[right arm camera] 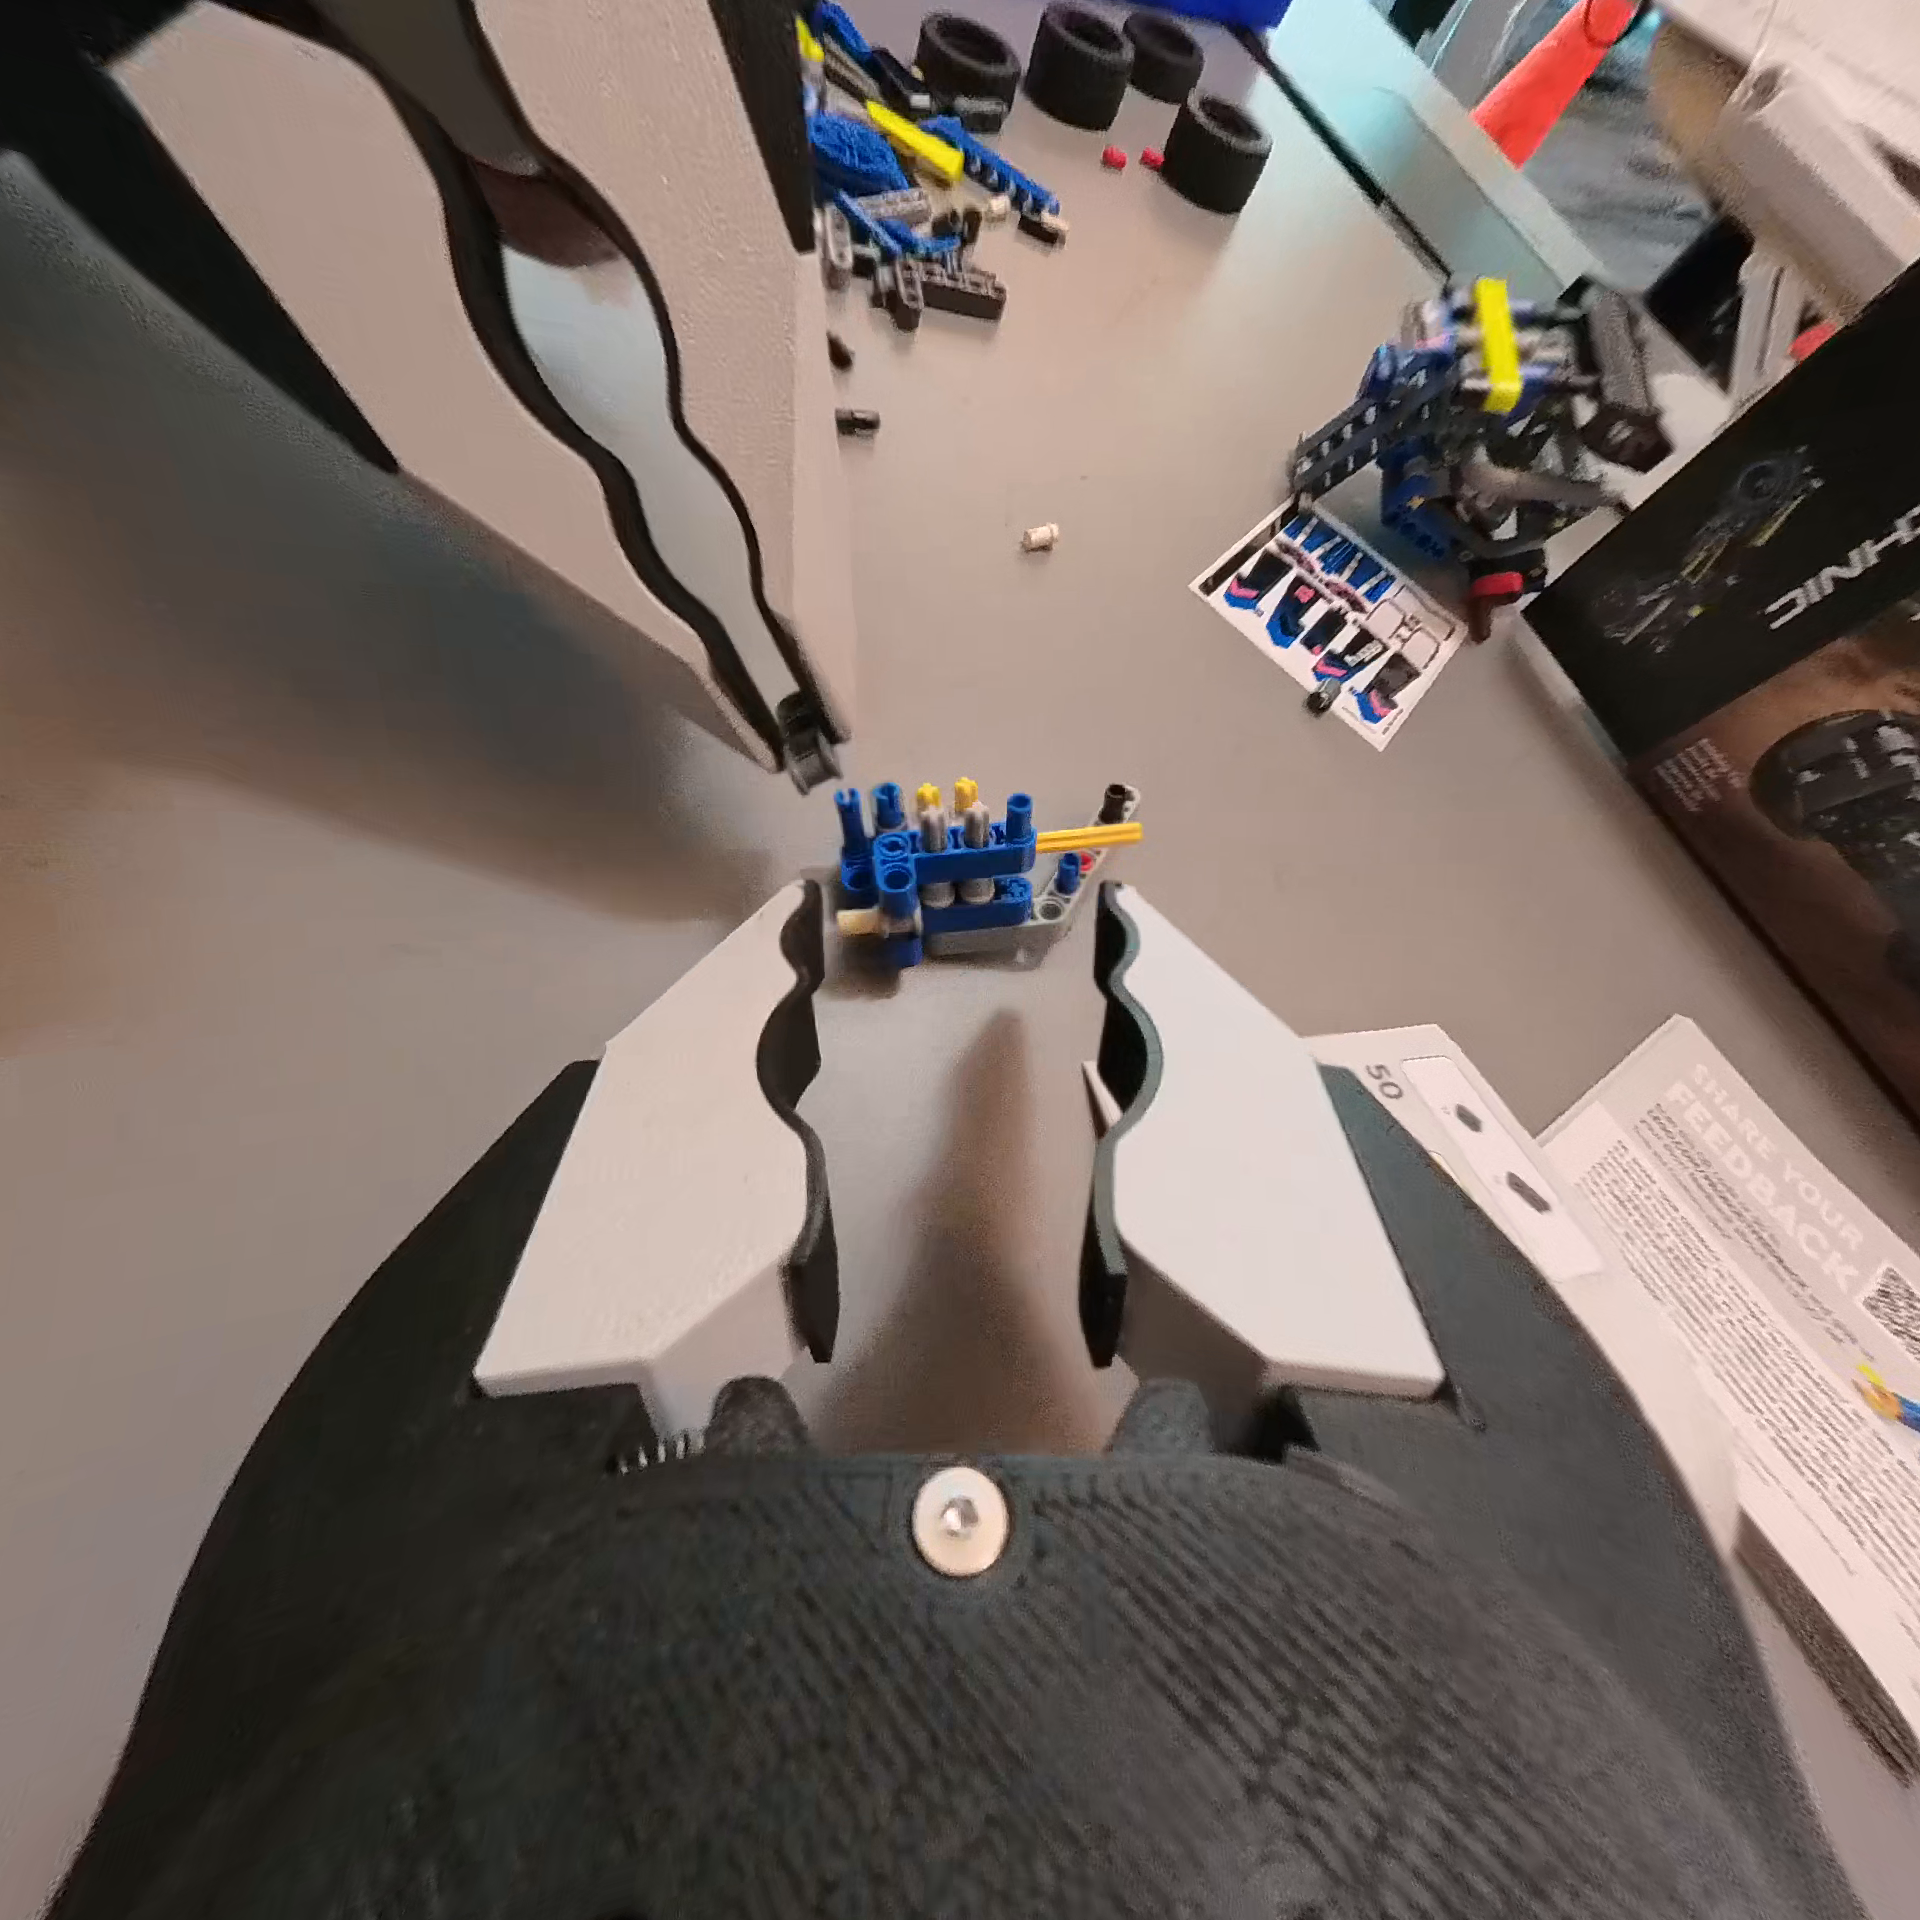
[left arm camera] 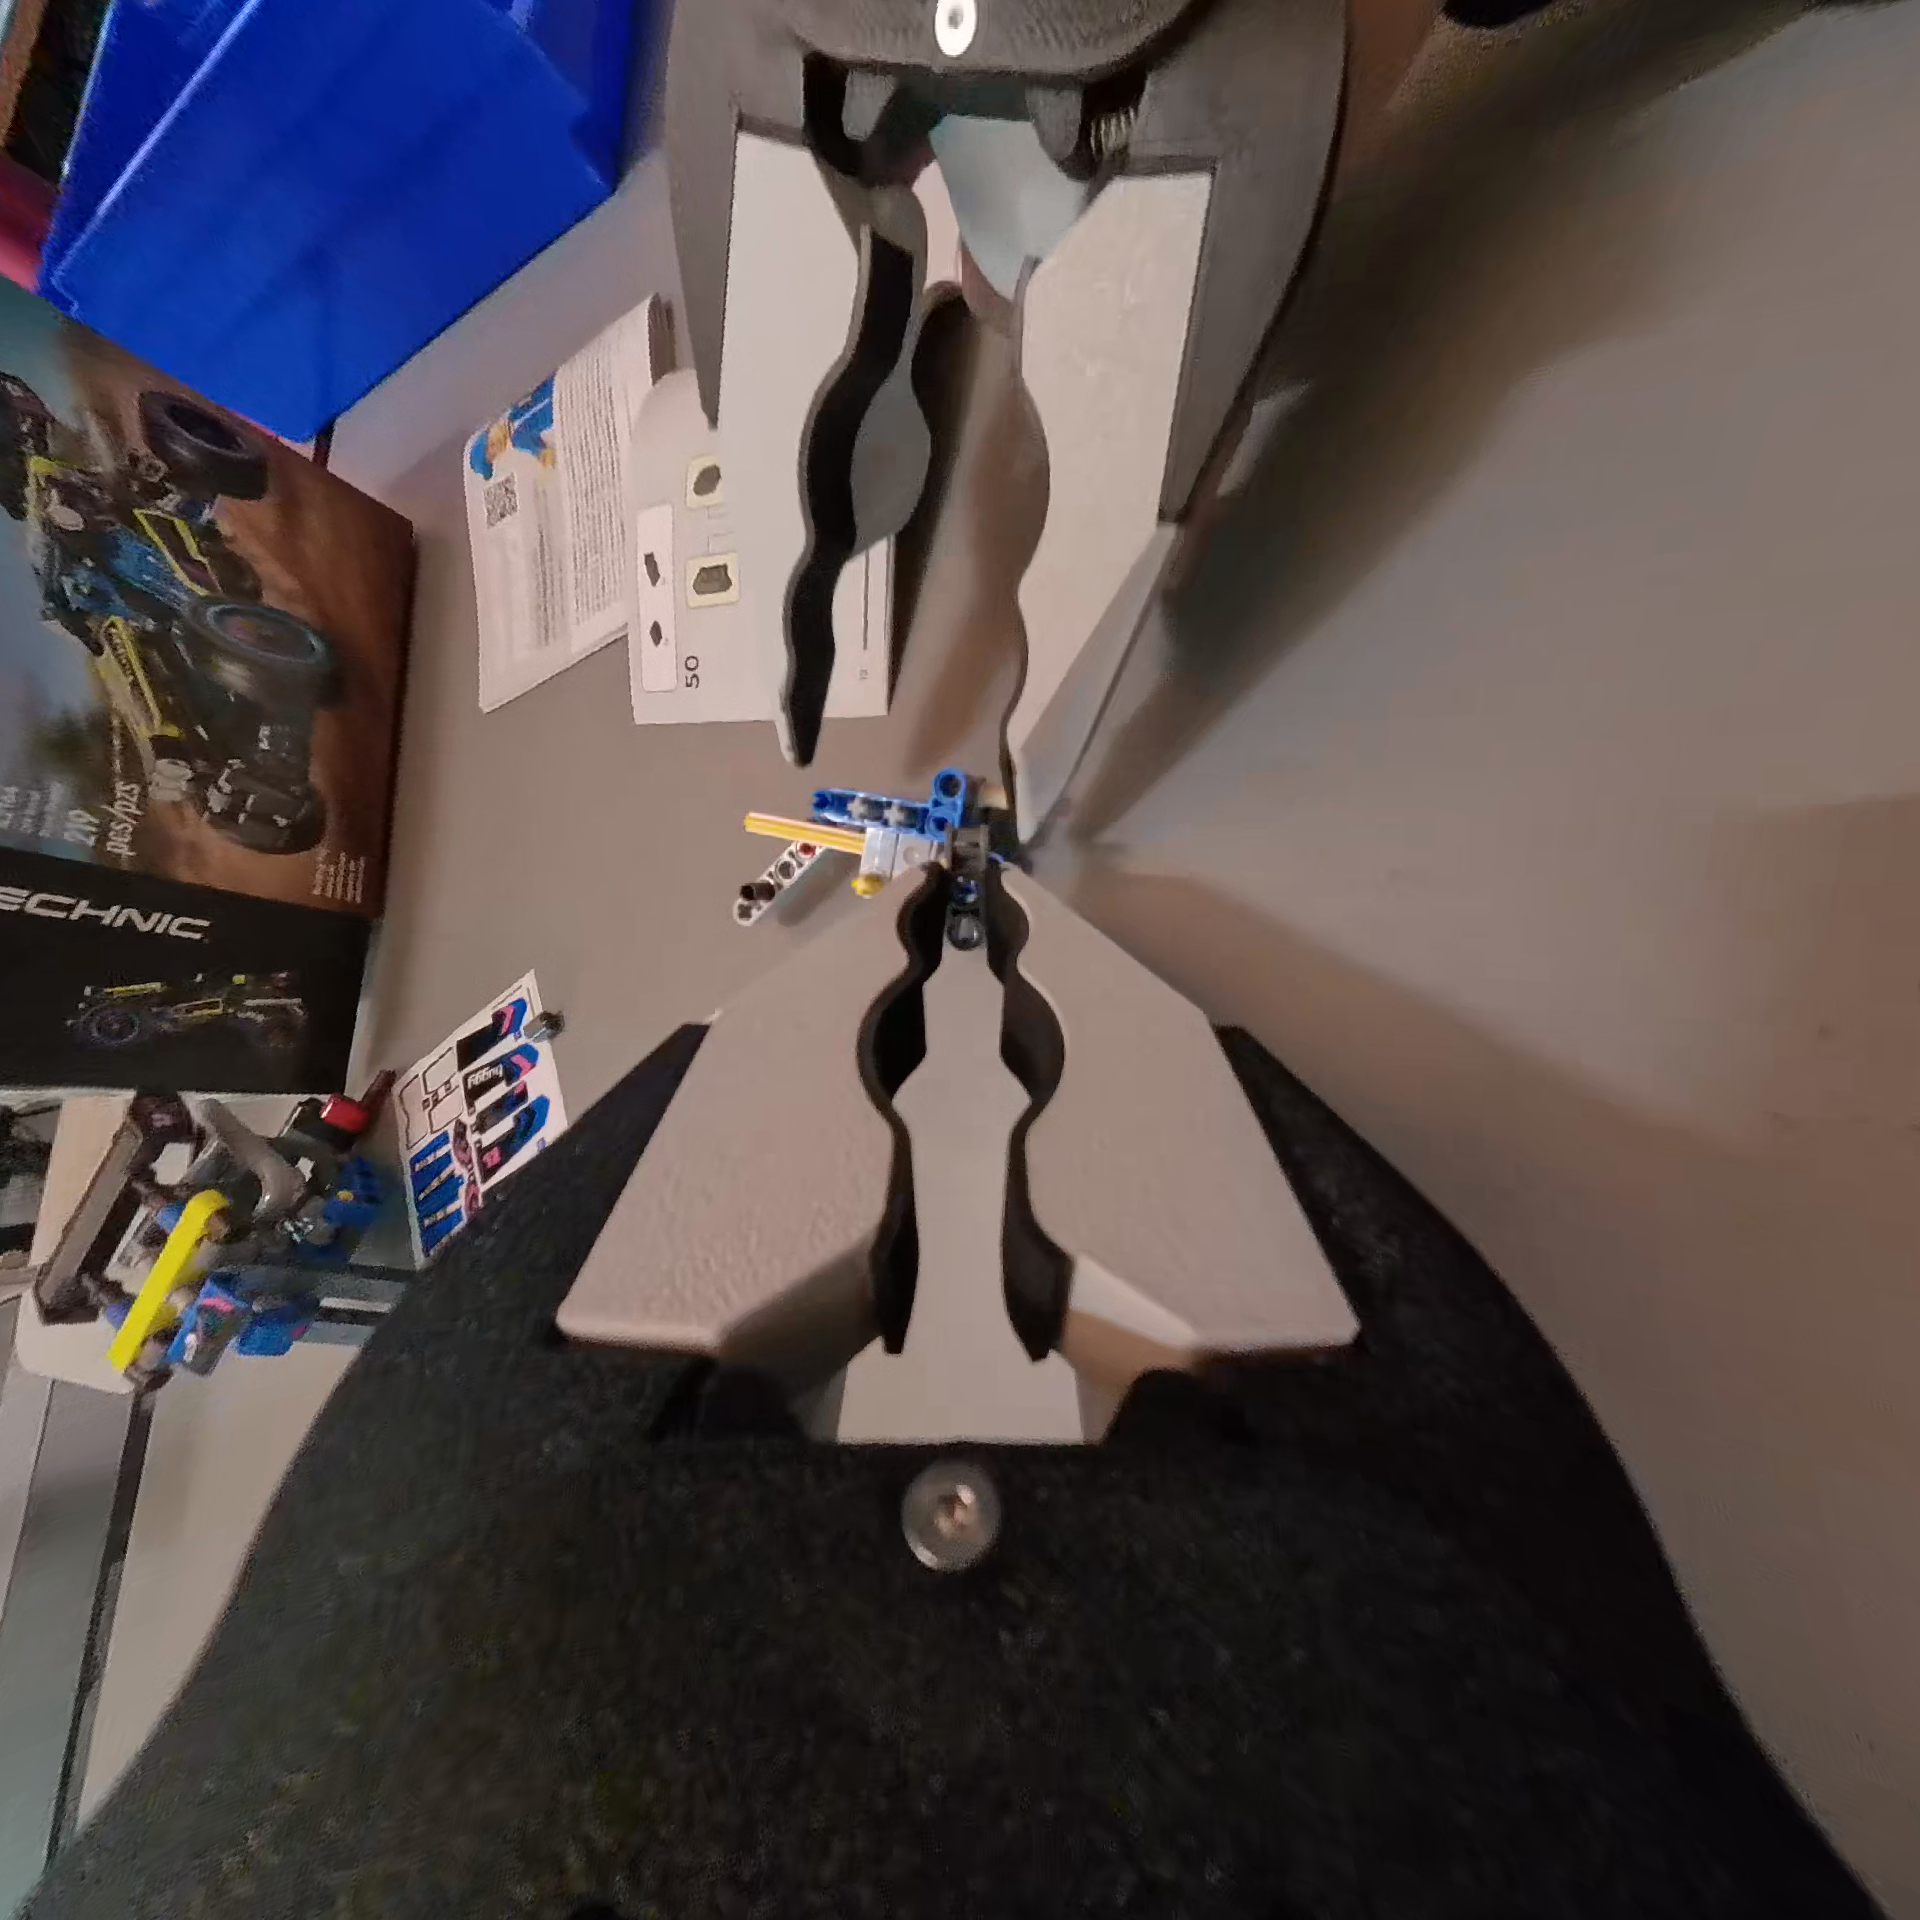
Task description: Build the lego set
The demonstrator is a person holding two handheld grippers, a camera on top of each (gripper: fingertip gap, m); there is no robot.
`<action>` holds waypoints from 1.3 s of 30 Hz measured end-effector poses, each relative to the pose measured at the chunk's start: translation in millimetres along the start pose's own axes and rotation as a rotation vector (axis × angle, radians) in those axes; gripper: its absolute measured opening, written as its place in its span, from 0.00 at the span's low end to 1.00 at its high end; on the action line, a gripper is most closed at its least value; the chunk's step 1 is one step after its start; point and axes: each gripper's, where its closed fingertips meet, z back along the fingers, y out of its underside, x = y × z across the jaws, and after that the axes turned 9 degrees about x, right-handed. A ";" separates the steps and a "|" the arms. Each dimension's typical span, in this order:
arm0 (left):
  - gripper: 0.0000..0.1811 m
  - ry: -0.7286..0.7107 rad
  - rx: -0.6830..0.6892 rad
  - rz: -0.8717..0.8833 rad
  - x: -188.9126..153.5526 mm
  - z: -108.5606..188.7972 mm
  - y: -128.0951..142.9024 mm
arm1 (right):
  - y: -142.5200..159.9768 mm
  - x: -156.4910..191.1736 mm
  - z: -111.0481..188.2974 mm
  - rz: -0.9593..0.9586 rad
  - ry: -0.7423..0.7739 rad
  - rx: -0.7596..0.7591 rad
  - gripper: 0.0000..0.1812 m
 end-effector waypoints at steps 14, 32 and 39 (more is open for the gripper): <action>0.02 0.052 -0.022 -0.045 -15.6 6.1 1.9 | -27.4 42.5 9.6 0.243 -0.052 -0.082 0.06; 0.03 0.046 -0.031 -0.025 -9.6 2.2 10.5 | -24.8 35.3 4.9 0.227 -0.016 -0.104 0.03; 0.03 0.008 -0.033 -0.041 -6.5 2.3 11.2 | -24.2 34.4 3.0 0.235 -0.002 -0.095 0.03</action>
